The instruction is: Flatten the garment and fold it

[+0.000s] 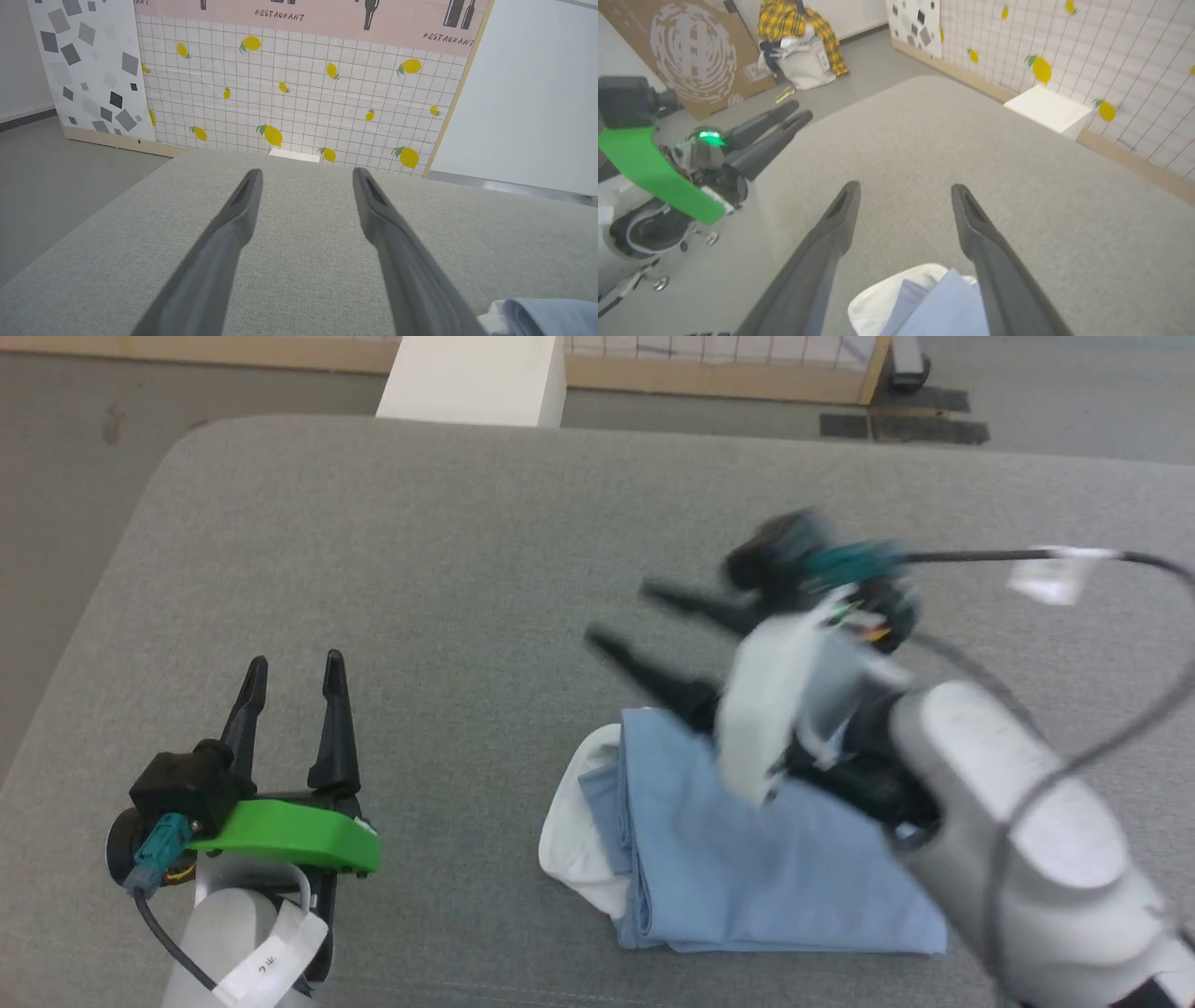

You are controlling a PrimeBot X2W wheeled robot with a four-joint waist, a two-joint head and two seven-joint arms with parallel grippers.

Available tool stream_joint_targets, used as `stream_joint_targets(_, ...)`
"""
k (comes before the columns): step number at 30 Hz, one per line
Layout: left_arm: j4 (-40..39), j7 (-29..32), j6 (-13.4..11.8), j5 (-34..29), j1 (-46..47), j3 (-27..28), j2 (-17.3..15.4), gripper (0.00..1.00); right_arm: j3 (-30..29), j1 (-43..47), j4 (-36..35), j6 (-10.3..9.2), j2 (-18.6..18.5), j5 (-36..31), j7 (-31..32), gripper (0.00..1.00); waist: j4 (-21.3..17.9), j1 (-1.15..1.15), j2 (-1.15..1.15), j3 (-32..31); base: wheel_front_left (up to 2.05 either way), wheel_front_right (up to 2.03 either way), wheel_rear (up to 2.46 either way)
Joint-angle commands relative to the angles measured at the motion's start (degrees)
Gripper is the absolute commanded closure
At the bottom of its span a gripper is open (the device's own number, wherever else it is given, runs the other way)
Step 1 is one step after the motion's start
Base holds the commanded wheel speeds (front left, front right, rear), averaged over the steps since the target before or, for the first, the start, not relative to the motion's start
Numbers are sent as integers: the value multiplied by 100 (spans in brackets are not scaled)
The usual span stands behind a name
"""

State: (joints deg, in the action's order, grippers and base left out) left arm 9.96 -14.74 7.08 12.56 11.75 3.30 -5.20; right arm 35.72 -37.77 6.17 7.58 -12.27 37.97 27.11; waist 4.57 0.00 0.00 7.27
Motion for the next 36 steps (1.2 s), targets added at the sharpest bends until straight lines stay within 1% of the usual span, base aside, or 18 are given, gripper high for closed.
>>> stream_joint_targets(1, -7, -26, 40, -46, -95, 13, -21, 0, -280, 18, -128, -9, -115, -88, -394, 0, -167, 0, 0, -191, 0, 0, 0)
stream_joint_targets(4, -12, -26, 26, -71, -122, 45, -21, 0, -873, 237, -387, -9, -308, -288, -1211, 0, -270, 0, 0, -269, 0, 0, 0)
stream_joint_targets(7, -35, -26, -9, -90, -180, 91, -13, 0, -1636, 582, -573, -9, -450, -539, -2137, 0, -386, 0, 0, -323, 0, 0, 0)
stream_joint_targets(9, -52, -26, -24, -93, -208, 114, -4, 0, -2218, 862, -620, -9, -430, -640, -2662, 0, -449, 0, 0, -340, 0, 0, 0)
stream_joint_targets(11, -71, -26, -47, -102, -240, 134, 8, 0, -2677, 1155, -634, -9, -400, -765, -3034, 0, -511, 0, 0, -359, 0, 0, 0)
stream_joint_targets(15, -100, -26, -70, -115, -265, 131, 36, 0, -3453, 1744, -641, -9, -309, -1113, -3573, 0, -576, 0, 0, -350, 0, 0, 0)
stream_joint_targets(18, -76, -26, -92, -173, -254, 100, 43, 0, -3933, 2191, -612, -9, -180, -1442, -3830, 0, -592, 0, 0, -328, 0, 0, 0)
stream_joint_targets(24, 39, -26, -120, -301, -226, -15, 66, 0, -4431, 2976, -355, -9, 59, -1861, -4005, 0, -560, 0, 0, -330, 0, 0, 0)
stream_joint_targets(29, 153, -26, -107, -354, -228, -95, 73, 0, -4493, 3306, -77, -9, 136, -1966, -4043, 0, -553, 0, 0, -316, 0, 0, 0)
stream_joint_targets(35, 285, -26, -84, -386, -216, -190, 67, 0, -4418, 3359, 184, -9, 100, -1941, -3835, 0, -524, 0, 0, -278, 0, 0, 0)
stream_joint_targets(36, 300, -26, -81, -391, -207, -200, 61, 0, -4357, 3332, 197, -9, 70, -1943, -3724, 0, -517, 0, 0, -268, 0, 0, 0)
